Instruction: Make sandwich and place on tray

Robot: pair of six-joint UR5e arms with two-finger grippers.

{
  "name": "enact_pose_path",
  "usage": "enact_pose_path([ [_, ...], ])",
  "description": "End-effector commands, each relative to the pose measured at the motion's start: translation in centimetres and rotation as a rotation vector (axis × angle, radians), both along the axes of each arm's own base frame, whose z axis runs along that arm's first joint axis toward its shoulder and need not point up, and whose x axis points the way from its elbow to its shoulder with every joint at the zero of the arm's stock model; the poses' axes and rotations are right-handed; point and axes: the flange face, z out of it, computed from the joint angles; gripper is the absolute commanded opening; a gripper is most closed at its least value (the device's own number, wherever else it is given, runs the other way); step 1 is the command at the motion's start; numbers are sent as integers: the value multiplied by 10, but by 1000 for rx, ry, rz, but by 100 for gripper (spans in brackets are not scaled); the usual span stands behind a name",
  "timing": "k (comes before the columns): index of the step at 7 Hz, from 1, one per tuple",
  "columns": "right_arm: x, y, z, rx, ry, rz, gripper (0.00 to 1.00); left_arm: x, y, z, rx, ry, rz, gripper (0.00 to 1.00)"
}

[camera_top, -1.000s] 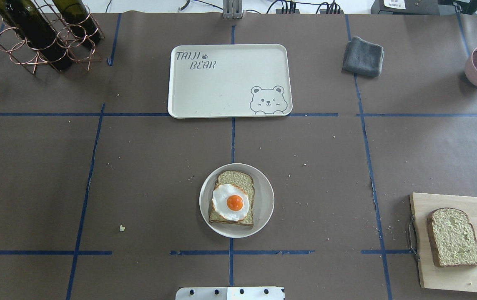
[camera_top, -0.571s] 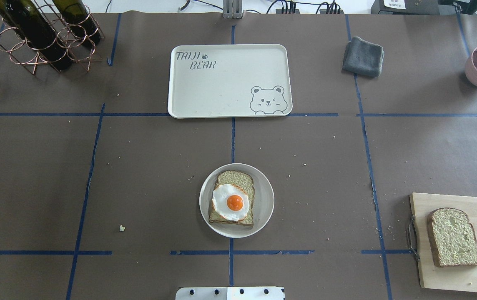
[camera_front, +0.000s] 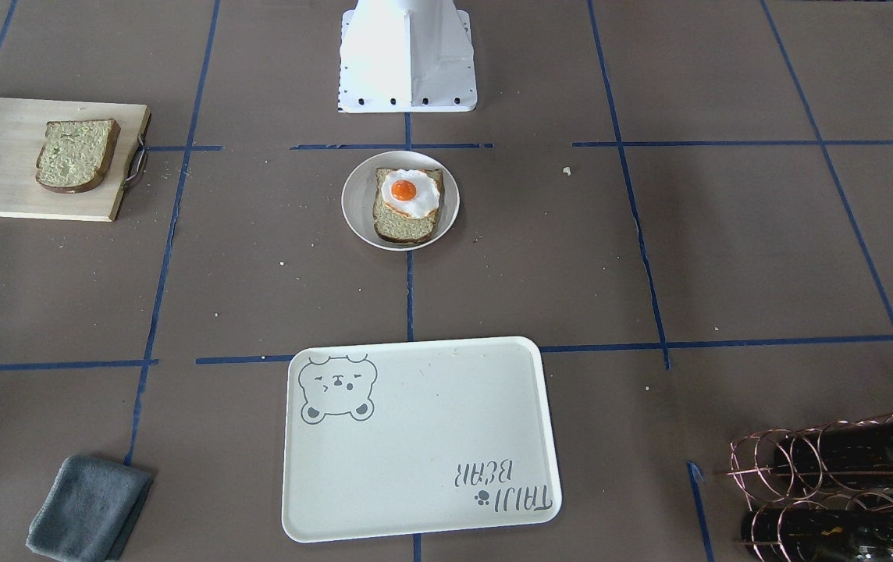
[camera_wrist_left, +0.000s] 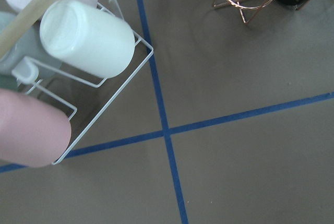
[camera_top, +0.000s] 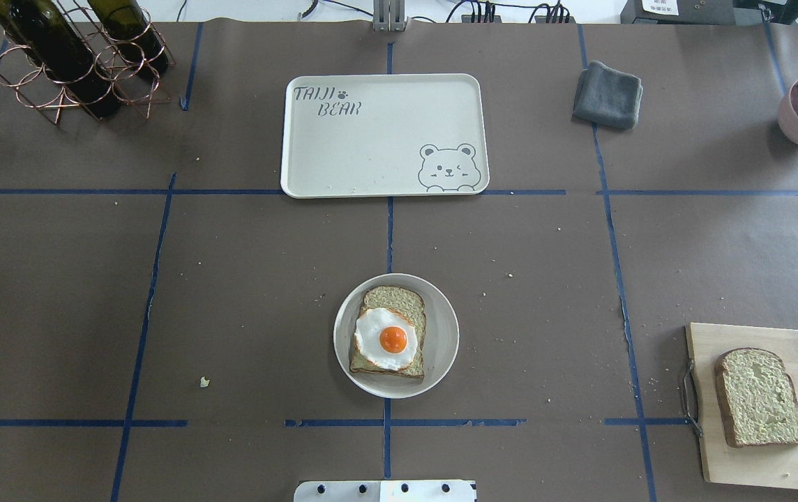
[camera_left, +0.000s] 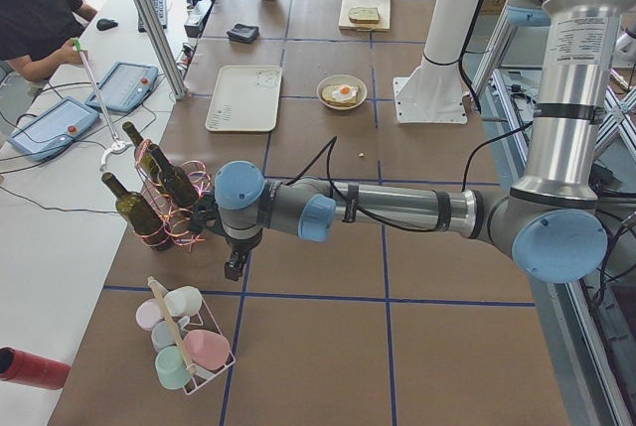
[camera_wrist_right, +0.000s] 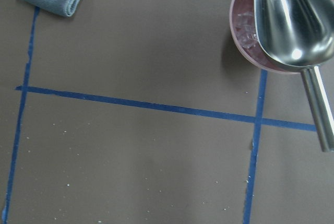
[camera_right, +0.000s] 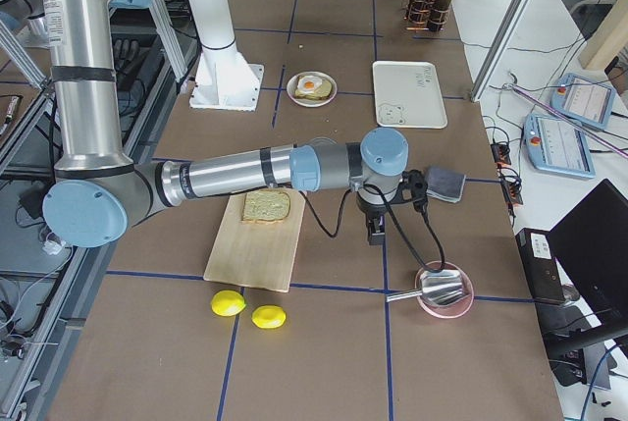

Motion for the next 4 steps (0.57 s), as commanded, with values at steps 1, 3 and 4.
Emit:
enact_pose_path([
  [1,-36,14,-17,-103,-95,22,100,52,-10,-45,25,52,-28,100],
  [3,-91,47,-28,-116,-79,97,100,111,-5,-73,-12,120,-49,100],
  [4,-114,81,-13,-126,-105,119,100,131,-4,-82,-46,150,-63,100],
])
